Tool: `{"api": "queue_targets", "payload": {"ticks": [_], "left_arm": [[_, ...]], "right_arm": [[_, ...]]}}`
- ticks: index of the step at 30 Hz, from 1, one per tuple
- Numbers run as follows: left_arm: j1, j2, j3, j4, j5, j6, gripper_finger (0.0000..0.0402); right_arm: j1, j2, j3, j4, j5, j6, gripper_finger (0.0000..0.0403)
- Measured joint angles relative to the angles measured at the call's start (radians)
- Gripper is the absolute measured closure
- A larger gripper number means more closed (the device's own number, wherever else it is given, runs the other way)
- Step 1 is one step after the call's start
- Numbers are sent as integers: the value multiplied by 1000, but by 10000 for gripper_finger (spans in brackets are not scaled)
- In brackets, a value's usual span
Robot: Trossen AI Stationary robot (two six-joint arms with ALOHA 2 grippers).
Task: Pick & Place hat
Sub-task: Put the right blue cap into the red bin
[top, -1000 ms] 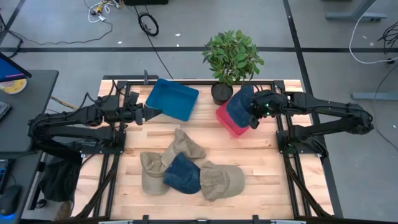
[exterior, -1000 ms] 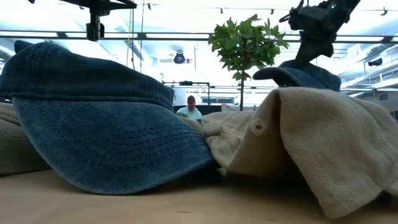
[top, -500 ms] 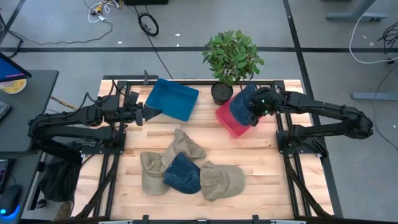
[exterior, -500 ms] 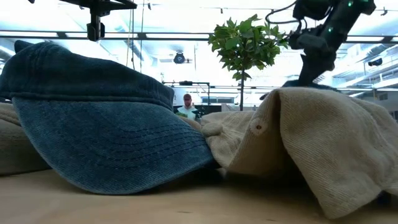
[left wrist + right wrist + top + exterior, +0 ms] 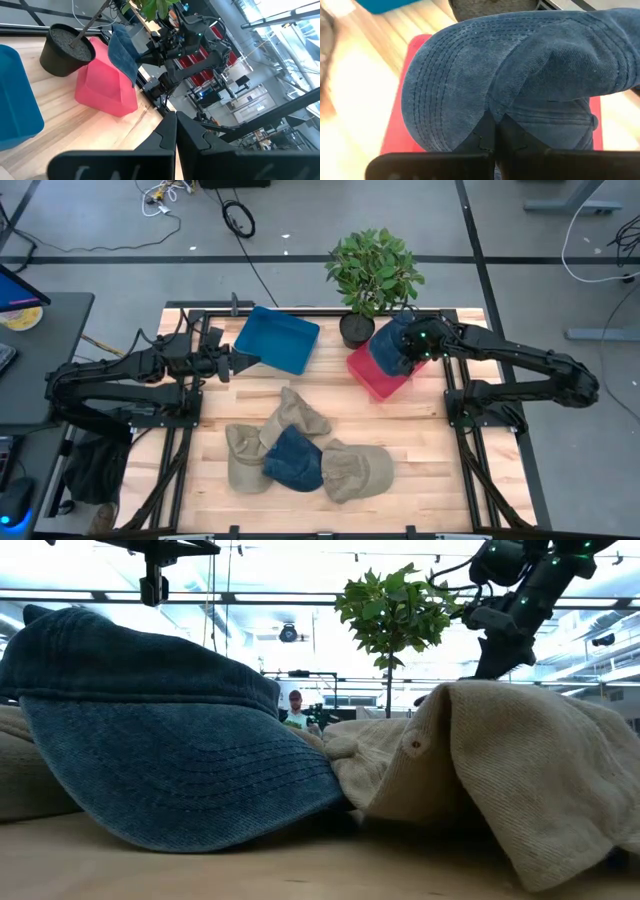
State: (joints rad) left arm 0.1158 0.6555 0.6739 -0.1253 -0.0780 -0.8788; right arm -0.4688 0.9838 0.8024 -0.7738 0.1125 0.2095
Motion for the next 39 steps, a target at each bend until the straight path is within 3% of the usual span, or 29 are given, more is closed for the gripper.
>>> {"api": "queue_targets", "payload": {"ticks": [8,39], "left_arm": [[0,0,0,0,0,12,396],[0,0,0,-1,0,38,396]], "right_arm": [[-36,82,0,-7,-34,-121,403],[-100,295,-1,49,-71,-90,403]]}}
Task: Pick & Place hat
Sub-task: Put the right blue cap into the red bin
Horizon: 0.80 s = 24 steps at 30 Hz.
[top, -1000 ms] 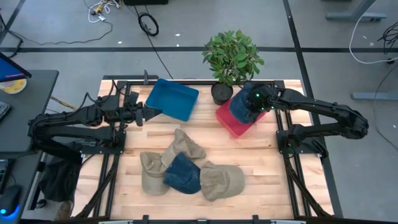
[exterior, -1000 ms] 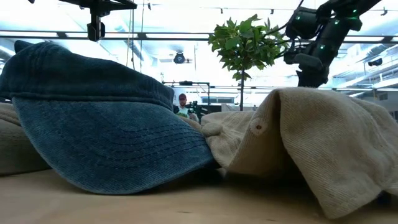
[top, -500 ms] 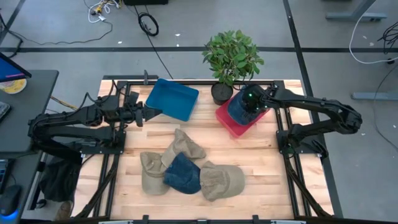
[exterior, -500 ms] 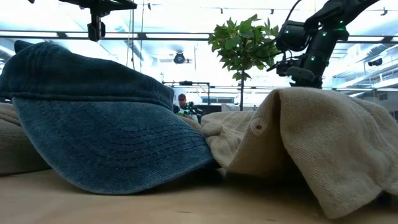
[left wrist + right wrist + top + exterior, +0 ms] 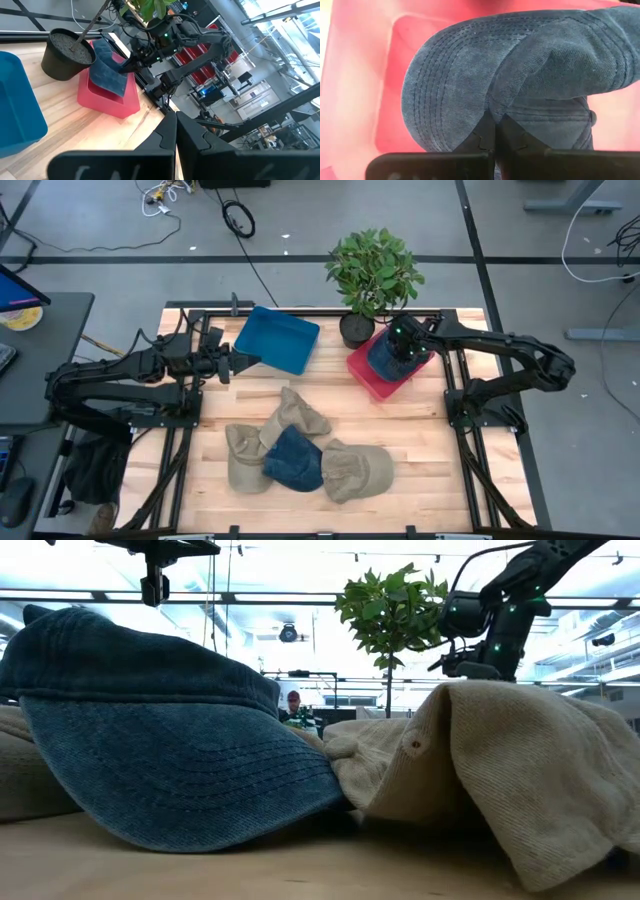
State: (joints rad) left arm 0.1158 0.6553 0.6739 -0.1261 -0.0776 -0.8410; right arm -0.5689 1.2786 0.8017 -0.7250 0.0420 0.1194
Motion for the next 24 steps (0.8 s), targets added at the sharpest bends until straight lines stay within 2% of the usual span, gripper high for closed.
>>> {"api": "queue_targets", "payload": {"ticks": [24], "left_arm": [[0,0,0,-2,1,16,396]], "right_arm": [[-35,59,0,-10,-34,17,389]]}}
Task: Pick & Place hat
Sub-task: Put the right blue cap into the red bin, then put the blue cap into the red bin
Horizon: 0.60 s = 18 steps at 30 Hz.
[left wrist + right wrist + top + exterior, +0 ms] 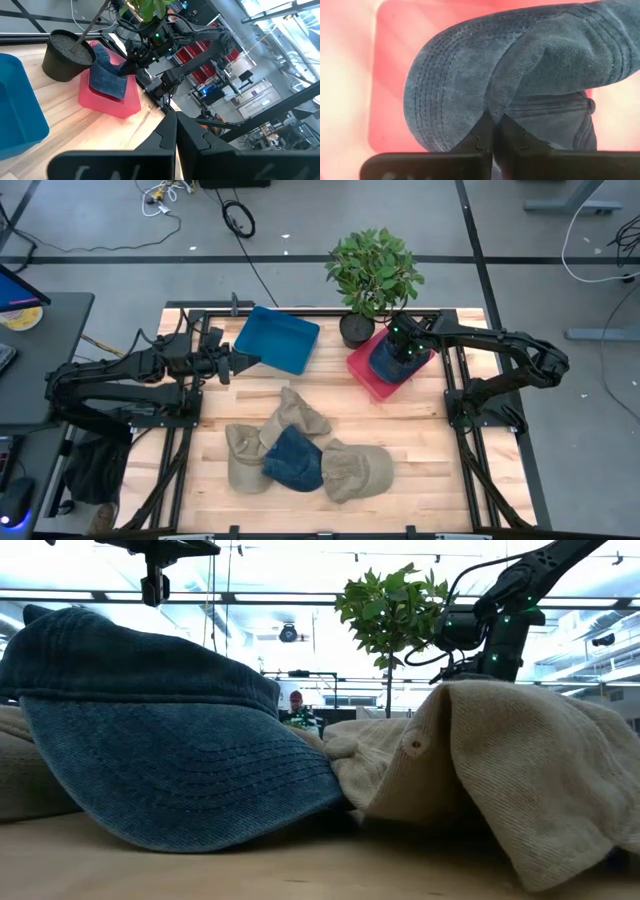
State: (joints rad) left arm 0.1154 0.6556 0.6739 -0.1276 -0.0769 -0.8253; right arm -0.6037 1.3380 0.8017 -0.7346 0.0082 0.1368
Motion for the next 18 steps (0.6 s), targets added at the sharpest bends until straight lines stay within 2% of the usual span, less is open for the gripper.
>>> {"api": "queue_targets", "payload": {"ticks": [5,12,15,18], "left_arm": [[-2,0,0,0,0,0,396],[-2,0,0,0,0,3,396],[-2,0,0,-2,0,3,396],[-2,0,0,-4,1,3,396]], "right_arm": [[0,-3,0,-3,-27,3,356],[-2,-11,33,-55,-45,2,266],[-2,-11,81,-118,-61,14,231],[6,-24,146,-248,-71,43,215]]}}
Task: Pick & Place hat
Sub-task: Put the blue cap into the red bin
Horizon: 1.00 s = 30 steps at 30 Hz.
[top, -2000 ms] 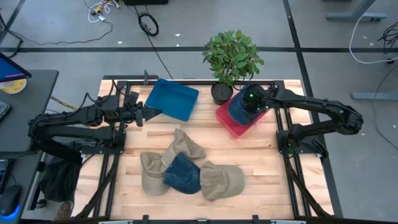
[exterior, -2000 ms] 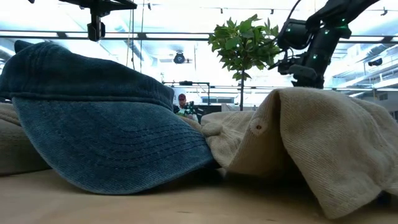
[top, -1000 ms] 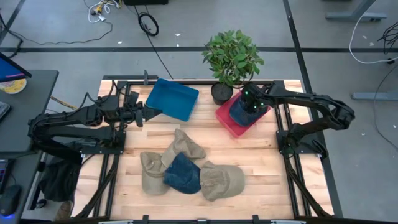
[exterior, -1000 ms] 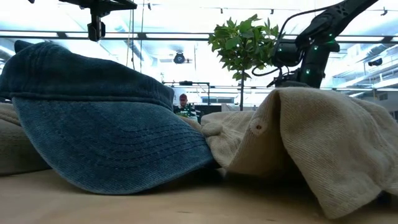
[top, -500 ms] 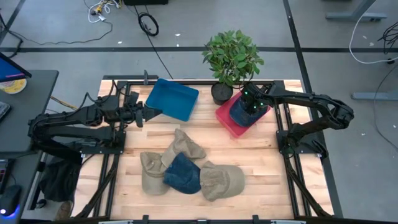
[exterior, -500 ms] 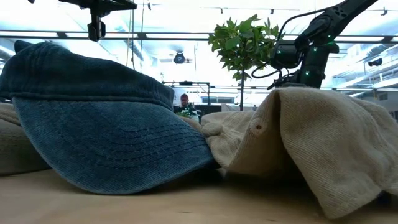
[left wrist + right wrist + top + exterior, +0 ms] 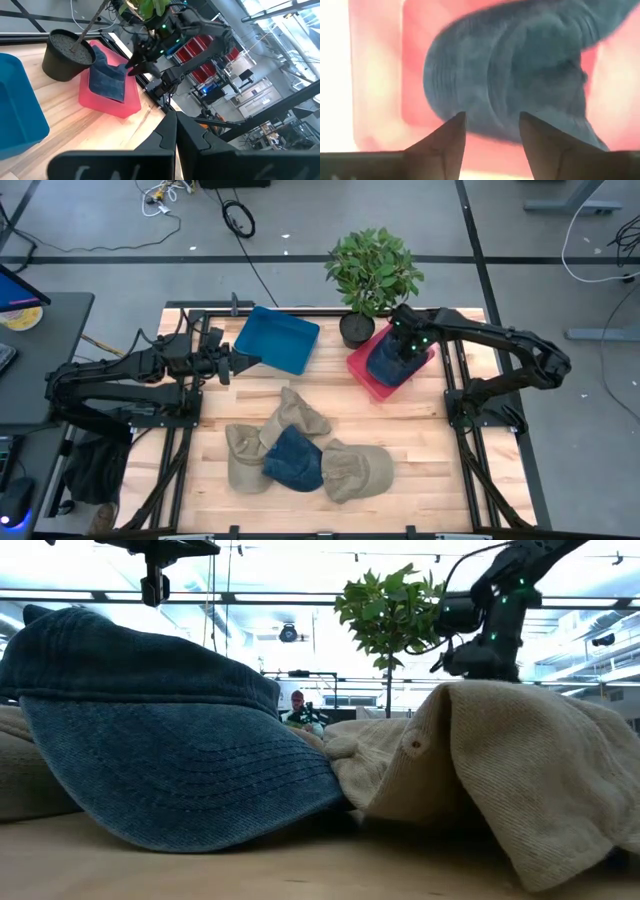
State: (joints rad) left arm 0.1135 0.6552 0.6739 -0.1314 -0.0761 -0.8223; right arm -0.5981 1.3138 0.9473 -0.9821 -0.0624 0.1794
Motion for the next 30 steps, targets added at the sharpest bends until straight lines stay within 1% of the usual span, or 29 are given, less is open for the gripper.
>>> {"api": "queue_targets", "payload": {"ticks": [3,6,10,13,16,20,23,25,27,30], "left_arm": [[0,0,0,-1,0,0,396],[0,0,0,-1,1,-7,396],[0,0,0,-22,40,-80,392],[-6,0,0,-73,75,-114,372],[-17,8,0,-130,81,-144,340],[-28,24,0,-152,81,-162,290],[-40,49,0,-153,91,-181,249],[-55,81,0,-151,92,-213,219],[-83,120,0,-153,98,-214,192],[-136,191,0,-151,101,-207,158]], "right_arm": [[27,-56,47,-68,0,0,219],[54,-124,62,-131,-3,50,232],[113,-238,66,-218,-7,170,248],[201,-327,66,-211,-14,288,257],[296,-396,66,-143,-26,419,263],[409,-440,66,-39,-13,556,266],[488,-439,66,68,3,607,266],[543,-431,66,152,5,630,266],[600,-420,66,242,10,644,266],[677,-400,66,356,69,651,266]]}}
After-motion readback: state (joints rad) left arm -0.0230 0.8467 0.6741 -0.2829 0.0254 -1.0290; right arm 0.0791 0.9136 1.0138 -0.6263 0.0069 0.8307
